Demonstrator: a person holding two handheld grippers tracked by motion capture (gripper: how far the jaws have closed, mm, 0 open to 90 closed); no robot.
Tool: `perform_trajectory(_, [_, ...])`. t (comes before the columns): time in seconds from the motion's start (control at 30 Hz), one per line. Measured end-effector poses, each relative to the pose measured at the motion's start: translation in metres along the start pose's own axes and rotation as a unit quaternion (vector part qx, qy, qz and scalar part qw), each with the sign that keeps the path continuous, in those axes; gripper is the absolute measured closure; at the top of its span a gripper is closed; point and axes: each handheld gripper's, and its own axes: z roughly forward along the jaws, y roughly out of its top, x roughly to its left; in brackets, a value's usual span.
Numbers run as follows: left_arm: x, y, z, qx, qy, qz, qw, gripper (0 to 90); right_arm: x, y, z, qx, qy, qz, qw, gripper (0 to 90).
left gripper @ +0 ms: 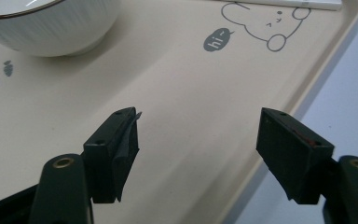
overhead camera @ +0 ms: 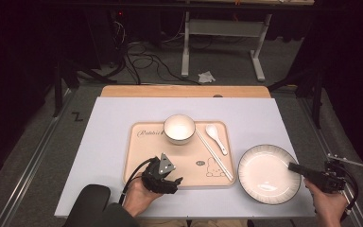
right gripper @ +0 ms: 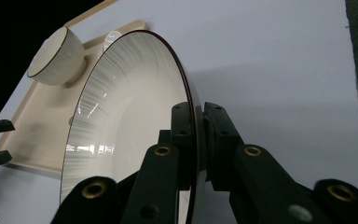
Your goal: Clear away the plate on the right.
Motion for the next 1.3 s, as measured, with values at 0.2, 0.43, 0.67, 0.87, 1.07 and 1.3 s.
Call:
perform_trajectory(0.2, [0.002,0.002,-0.001,-0.012,-0.012,-0.019,0.9997,30.3,0.005,-0.002,-0.001,-0.001,0.008,-0.006,1.0000,84.9])
perform_trajectory(0.43, [0.000,0.003,-0.002,-0.022,-0.014,-0.021,0.9995,30.4,0.014,0.000,0.005,0.008,0.020,-0.018,0.9996,84.9])
perform_trajectory(0.67, [-0.002,0.002,-0.004,-0.032,-0.007,-0.003,0.9995,33.2,0.024,0.003,0.015,0.017,0.037,-0.028,0.9988,84.9])
perform_trajectory(0.87, [0.000,0.000,-0.009,-0.036,-0.009,-0.026,0.9990,31.6,0.035,0.008,0.030,0.032,0.051,-0.043,0.9972,84.9])
perform_trajectory(1.07, [0.001,-0.003,-0.013,-0.040,-0.015,-0.047,0.9980,31.9,0.046,0.016,0.049,0.053,0.068,-0.060,0.9945,84.9])
perform_trajectory(1.3, [-0.002,-0.009,-0.019,-0.041,-0.004,-0.056,0.9976,31.6,0.059,0.024,0.072,0.071,0.092,-0.076,0.9904,84.8])
